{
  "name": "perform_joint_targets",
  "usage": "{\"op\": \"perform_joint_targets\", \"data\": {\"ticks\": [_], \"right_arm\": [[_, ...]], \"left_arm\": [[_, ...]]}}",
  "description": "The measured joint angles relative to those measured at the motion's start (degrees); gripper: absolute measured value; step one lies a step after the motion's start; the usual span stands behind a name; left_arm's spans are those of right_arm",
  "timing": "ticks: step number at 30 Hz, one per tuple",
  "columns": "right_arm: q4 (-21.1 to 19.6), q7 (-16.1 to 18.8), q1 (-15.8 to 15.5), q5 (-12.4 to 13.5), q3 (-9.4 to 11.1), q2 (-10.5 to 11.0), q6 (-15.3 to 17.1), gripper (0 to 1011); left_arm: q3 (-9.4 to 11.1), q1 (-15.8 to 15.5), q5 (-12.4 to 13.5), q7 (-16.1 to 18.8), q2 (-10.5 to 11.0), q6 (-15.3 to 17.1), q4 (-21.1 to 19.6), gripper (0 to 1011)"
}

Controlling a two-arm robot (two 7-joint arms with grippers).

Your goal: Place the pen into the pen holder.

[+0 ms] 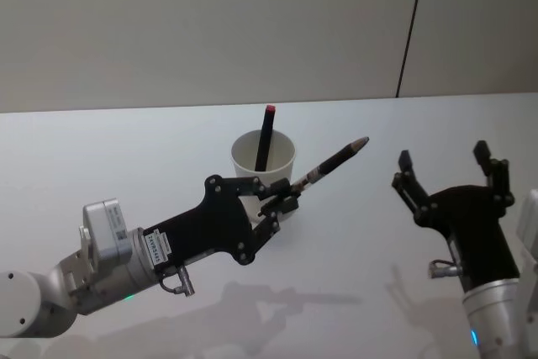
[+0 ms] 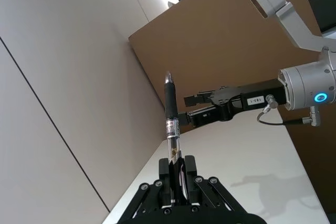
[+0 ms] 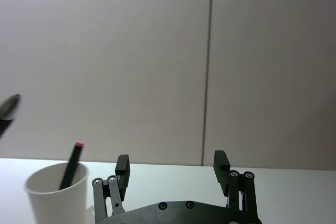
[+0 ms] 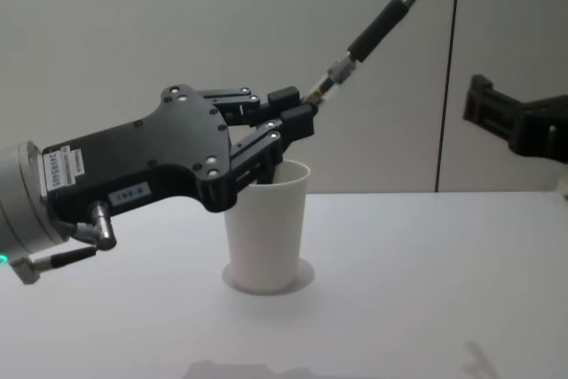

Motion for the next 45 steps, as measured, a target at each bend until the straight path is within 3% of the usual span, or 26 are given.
{"op": "perform_joint_targets", "data": {"ticks": [15,31,45], "right_arm": [[-2.9,10.7,-2.4,4.2,0.1,2.6,-2.4,1002],[-5.9,16.0,-5.1,7.3,0.5,4.9,-4.3,1002],[-5.7,24.8,-5.5,16.1,1.0,5.8,-8.2,1002]], "left_arm": [[0.0,-0.2,0.0,-0.4,0.0,-0.2,0.3,177],[0.0,-0.2,0.0,-0.6,0.0,-0.2,0.3,177],[0.0,-0.2,0.0,-0.6,0.0,-0.2,0.4,177]]}}
